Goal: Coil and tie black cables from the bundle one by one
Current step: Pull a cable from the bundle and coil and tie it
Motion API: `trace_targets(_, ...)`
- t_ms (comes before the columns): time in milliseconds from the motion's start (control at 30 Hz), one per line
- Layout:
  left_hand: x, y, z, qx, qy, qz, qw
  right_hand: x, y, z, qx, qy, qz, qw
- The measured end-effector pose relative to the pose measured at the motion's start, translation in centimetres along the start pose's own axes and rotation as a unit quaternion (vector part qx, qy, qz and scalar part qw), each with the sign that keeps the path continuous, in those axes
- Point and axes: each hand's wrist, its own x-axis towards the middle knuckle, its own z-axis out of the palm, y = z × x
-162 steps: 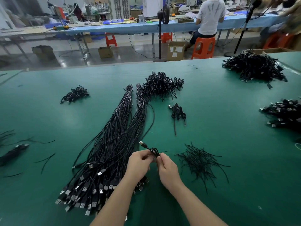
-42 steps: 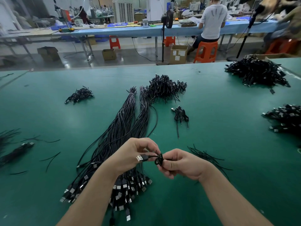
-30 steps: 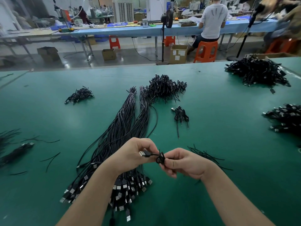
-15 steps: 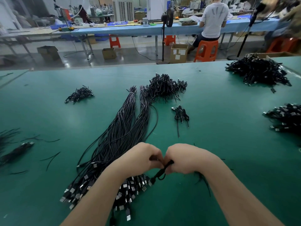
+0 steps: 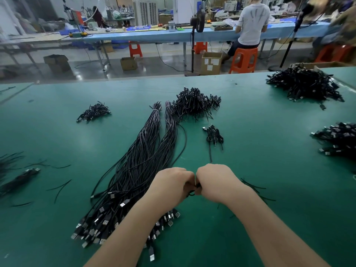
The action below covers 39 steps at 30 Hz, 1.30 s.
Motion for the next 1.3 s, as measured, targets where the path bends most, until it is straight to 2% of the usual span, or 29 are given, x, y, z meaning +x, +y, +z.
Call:
trace_targets(200,0.1,0.2,1.1,0.014,0.081,-0.024,0.996,0.3,-0.3,1.2,0.064,0.029,0.019,0.997)
trace_targets(333,-0.2,0.3,1.0,0.069,0.162,0.047,0.983,0.2,-0.1,1.2,0.209,-0.028,0.034,0.977)
trace_targets(367,-0.3,0.2,1.1,0.094,0.187,0.074,0.975,0.1,0.0,1.1,0.29,-0.046,0.052,0.955)
trace_targets(400,-0.3,0.0,1.1,0.116,0.207,0.097,0.967,0.1,0.1,1.0,0.401,-0.065,0.076,0.911)
trace_targets(467,-0.4,-0.3,1.3,0.147,0.235,0.132,0.952,-0.1,0.4,1.0,0.628,-0.112,0.118,0.761)
trace_targets(500,-0.5,-0.6,1.5,0.159,0.245,0.144,0.946,-0.2,0.7,1.1,0.702,-0.135,0.126,0.688)
trace_targets(533,-0.6,-0.8,1.7,0.168,0.251,0.152,0.941,-0.2,1.0,1.3,0.743,-0.153,0.13,0.639)
trace_targets(567,-0.7,-0.9,1.9,0.171,0.258,0.158,0.938,-0.1,1.2,1.7,0.764,-0.161,0.134,0.61)
trace_targets(700,-0.8,-0.8,2.5,0.148,0.287,0.145,0.935,0.3,1.2,3.2,0.811,-0.141,0.164,0.543)
trace_targets(833,-0.8,-0.3,2.3,0.098,0.292,0.084,0.948,0.6,1.1,4.5,0.873,-0.093,0.13,0.461)
trace_targets(900,-1.0,0.0,2.0,0.046,0.28,0.036,0.958,0.5,1.0,4.7,0.882,-0.079,0.103,0.453)
trace_targets(1000,-0.9,0.6,1.5,-0.083,0.24,-0.088,0.963,0.5,0.9,4.7,0.862,-0.029,0.065,0.503)
trace_targets(1067,-0.5,0.7,1.2,-0.217,0.211,-0.163,0.939,0.5,0.7,4.8,0.847,0.021,0.033,0.53)
trace_targets(1133,-0.1,0.7,0.9,-0.357,0.186,-0.23,0.886,0.4,0.4,4.8,0.837,0.065,0.02,0.543)
trace_targets(1200,0.1,0.7,0.9,-0.499,0.137,-0.301,0.801,0.3,0.0,4.9,0.831,0.096,0.019,0.548)
trace_targets(1267,0.0,0.8,1.1,-0.613,0.084,-0.338,0.709,0.2,-0.4,5.1,0.83,0.111,0.02,0.546)
trace_targets(1300,0.0,0.8,1.1,-0.636,0.072,-0.344,0.687,0.2,-0.4,5.3,0.828,0.113,0.022,0.549)
